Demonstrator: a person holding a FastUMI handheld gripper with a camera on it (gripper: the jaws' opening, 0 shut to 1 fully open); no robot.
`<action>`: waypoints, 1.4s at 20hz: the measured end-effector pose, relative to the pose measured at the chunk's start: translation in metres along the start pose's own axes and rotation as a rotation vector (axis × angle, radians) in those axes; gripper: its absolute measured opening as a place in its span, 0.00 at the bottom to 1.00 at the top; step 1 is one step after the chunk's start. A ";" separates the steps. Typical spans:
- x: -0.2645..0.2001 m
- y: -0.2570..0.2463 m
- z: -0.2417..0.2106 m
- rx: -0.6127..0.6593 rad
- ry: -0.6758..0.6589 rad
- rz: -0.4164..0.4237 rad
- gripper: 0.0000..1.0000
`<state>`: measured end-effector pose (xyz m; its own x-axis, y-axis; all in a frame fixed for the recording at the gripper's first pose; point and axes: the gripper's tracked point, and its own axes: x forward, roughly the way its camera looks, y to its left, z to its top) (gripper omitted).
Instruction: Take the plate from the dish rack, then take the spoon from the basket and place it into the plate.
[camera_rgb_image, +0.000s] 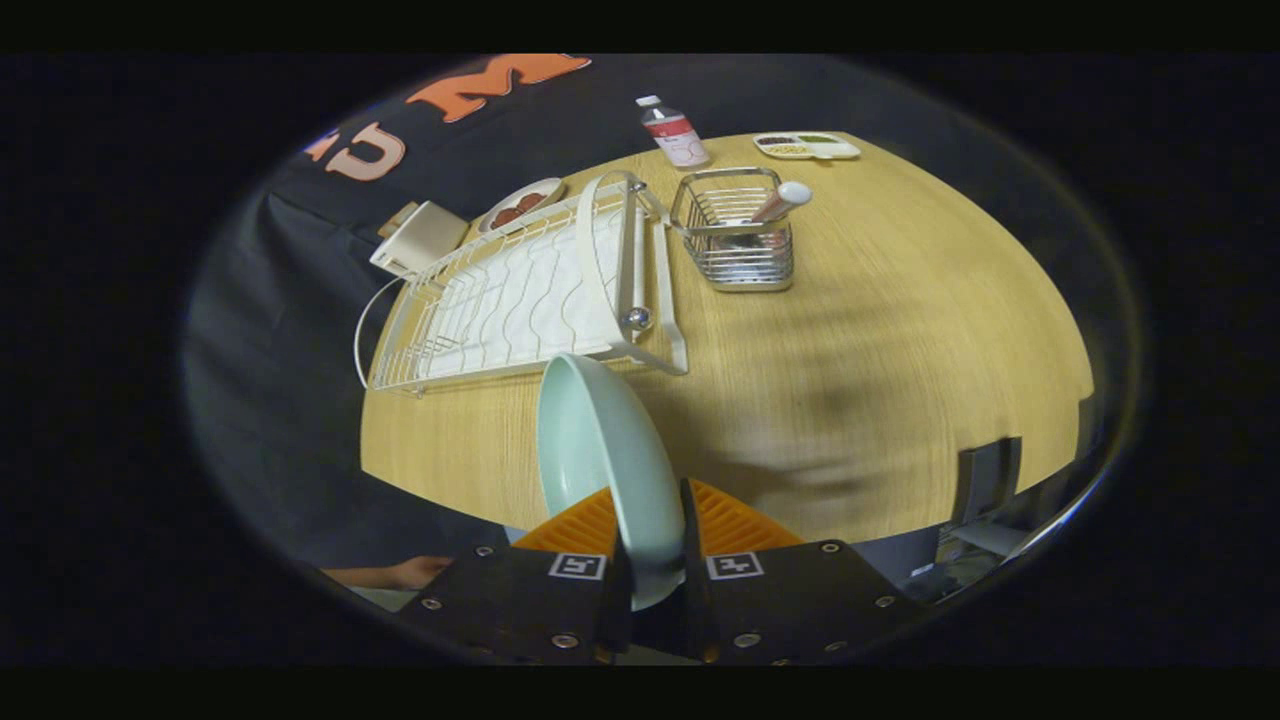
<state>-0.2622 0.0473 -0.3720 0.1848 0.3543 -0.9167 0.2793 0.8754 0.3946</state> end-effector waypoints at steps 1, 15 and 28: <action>0.001 -0.001 -0.001 0.013 -0.001 0.015 0.22; 0.043 -0.043 0.016 0.035 -0.039 -0.144 0.41; -0.007 -0.047 0.122 -0.066 -0.489 -0.166 0.56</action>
<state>-0.1619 -0.0367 -0.3768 0.5658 0.0273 -0.8241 0.2850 0.9314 0.2266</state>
